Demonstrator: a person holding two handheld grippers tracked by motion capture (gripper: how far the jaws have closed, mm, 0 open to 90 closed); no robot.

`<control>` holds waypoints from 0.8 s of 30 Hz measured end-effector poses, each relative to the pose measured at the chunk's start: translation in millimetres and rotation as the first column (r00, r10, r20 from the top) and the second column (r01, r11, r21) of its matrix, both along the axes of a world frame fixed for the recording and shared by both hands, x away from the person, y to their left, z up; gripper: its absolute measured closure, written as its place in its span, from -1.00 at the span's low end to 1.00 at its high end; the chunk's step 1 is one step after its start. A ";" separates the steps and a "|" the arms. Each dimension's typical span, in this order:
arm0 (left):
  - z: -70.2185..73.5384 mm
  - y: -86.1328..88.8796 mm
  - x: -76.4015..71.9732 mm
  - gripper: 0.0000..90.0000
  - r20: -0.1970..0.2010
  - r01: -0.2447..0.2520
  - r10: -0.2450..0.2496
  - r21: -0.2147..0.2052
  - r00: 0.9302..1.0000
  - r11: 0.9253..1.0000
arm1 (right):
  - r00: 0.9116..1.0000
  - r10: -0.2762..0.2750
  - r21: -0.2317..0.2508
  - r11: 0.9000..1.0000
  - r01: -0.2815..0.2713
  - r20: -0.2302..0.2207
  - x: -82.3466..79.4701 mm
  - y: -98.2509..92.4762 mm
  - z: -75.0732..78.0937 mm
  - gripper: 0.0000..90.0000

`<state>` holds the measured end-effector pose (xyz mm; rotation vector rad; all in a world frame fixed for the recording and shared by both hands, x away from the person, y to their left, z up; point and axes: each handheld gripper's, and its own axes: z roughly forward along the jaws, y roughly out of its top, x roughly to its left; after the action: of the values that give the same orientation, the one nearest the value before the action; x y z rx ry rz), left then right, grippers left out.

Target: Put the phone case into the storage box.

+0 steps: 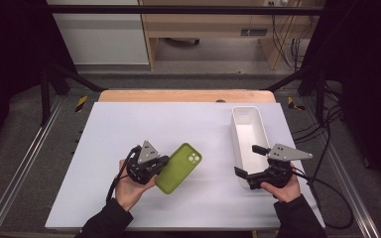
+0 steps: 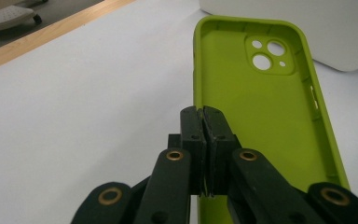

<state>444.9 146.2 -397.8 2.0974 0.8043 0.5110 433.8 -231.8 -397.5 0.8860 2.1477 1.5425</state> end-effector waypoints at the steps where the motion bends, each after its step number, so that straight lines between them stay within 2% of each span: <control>1: 0.5 -0.8 -0.8 0.95 0.005 0.004 -0.004 0.002 1.000 1.000 | 1.000 0.011 -0.003 1.000 -0.011 -0.001 0.0 4.2 1.2 -0.98; 7: 0.3 -3.4 -2.3 0.95 0.014 0.013 -0.013 0.008 1.000 1.000 | 0.999 0.032 -0.026 0.999 -0.032 -0.001 1.5 16.6 3.6 -0.98; 24: 2.9 -9.0 -7.6 0.95 0.045 0.042 -0.043 0.020 0.998 0.999 | 0.996 0.086 -0.050 0.995 -0.086 -0.014 3.3 41.8 9.4 -0.98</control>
<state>437.3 137.1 -394.9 2.1080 0.7302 0.5426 437.1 -190.0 -388.2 0.7980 2.2504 1.5191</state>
